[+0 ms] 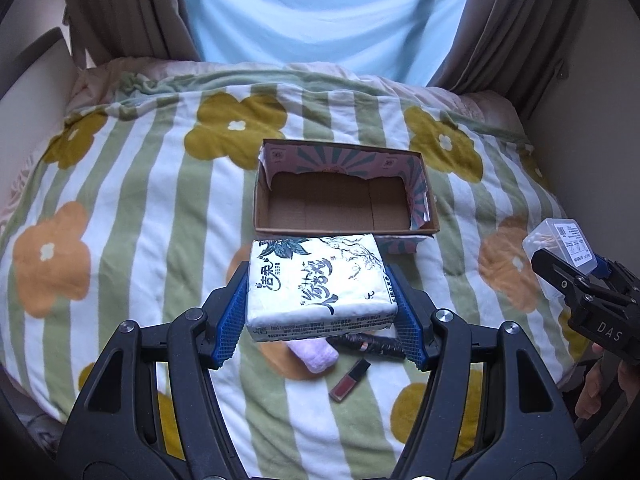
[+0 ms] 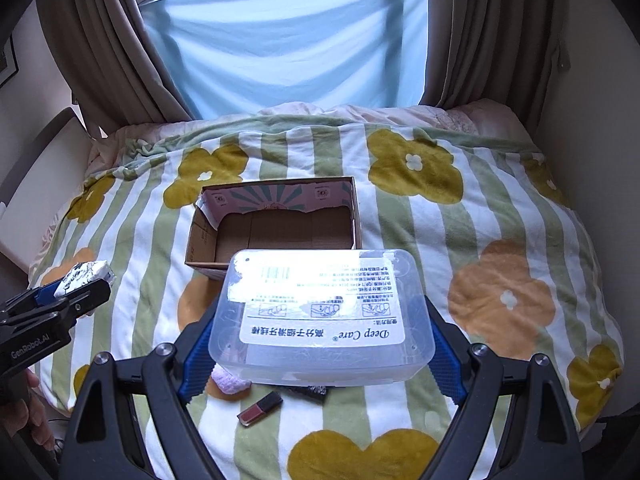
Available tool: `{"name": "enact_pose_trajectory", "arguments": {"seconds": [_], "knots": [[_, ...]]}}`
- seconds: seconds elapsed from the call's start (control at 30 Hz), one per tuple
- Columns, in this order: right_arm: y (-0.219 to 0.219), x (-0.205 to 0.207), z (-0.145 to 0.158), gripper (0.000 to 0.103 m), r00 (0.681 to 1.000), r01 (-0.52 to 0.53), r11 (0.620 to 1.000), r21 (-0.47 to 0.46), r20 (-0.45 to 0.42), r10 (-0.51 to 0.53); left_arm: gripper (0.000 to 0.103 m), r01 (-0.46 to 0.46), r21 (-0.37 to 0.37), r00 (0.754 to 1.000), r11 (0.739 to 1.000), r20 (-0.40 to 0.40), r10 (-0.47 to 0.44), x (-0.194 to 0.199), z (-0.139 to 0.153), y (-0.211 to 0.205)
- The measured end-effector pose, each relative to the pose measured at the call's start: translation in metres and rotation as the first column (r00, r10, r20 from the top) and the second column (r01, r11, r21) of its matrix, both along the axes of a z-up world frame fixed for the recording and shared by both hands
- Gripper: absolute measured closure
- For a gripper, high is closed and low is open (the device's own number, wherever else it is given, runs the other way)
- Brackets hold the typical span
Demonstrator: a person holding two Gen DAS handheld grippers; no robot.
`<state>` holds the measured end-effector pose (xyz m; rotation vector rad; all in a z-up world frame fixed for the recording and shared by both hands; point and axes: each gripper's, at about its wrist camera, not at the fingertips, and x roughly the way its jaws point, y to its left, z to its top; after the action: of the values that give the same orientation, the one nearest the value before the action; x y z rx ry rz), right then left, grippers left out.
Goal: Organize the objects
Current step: 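Carry the tissue pack with the left tool while the right tool carries the clear box into the pink box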
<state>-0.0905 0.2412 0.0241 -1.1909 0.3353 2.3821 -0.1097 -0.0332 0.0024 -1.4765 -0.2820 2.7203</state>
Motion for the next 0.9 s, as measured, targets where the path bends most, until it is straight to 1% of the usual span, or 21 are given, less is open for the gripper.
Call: {"name": "enact_pose_trajectory", "arguments": {"seconds": [0.1,0.2,0.33,0.43,0.53,0.63,0.8,0.9], "knots": [[0.013,-0.024,0.003,0.017,1.0,-0.015,1.0,0.01,-0.005,0.016,0.041,0.002,-0.015,1.0,1.0,-0.016,-0.002,-0.03,0.004,-0.004],[0.027,-0.052,0.001,0.017,0.999,-0.04,0.999,0.023,-0.002,0.04,0.041,0.006,-0.021,1.0,1.0,-0.018,-0.006,-0.064,0.001,-0.007],[0.045,-0.094,-0.012,0.017,0.997,-0.083,0.996,0.024,0.009,0.083,0.041,0.013,-0.014,1.0,1.0,0.015,-0.013,-0.116,-0.017,-0.011],[0.058,-0.125,-0.03,0.017,0.993,-0.118,0.993,0.025,0.023,0.118,0.041,0.014,0.005,0.998,1.0,0.055,-0.014,-0.155,-0.039,-0.014],[0.069,-0.153,-0.051,0.017,0.988,-0.149,0.988,0.028,0.048,0.148,0.041,0.018,0.006,0.995,1.0,0.095,-0.019,-0.191,-0.066,-0.014],[0.079,-0.177,-0.075,0.017,0.981,-0.181,0.983,0.009,0.071,0.18,0.041,0.022,0.015,0.991,1.0,0.133,-0.023,-0.224,-0.095,-0.013],[0.091,-0.211,-0.121,0.017,0.962,-0.24,0.97,-0.025,0.129,0.241,0.041,0.033,0.031,0.979,0.999,0.201,-0.038,-0.268,-0.151,-0.005],[0.094,-0.225,-0.151,0.017,0.944,-0.283,0.958,-0.037,0.164,0.285,0.041,0.047,0.044,0.968,0.998,0.243,-0.056,-0.285,-0.184,0.0]]}}
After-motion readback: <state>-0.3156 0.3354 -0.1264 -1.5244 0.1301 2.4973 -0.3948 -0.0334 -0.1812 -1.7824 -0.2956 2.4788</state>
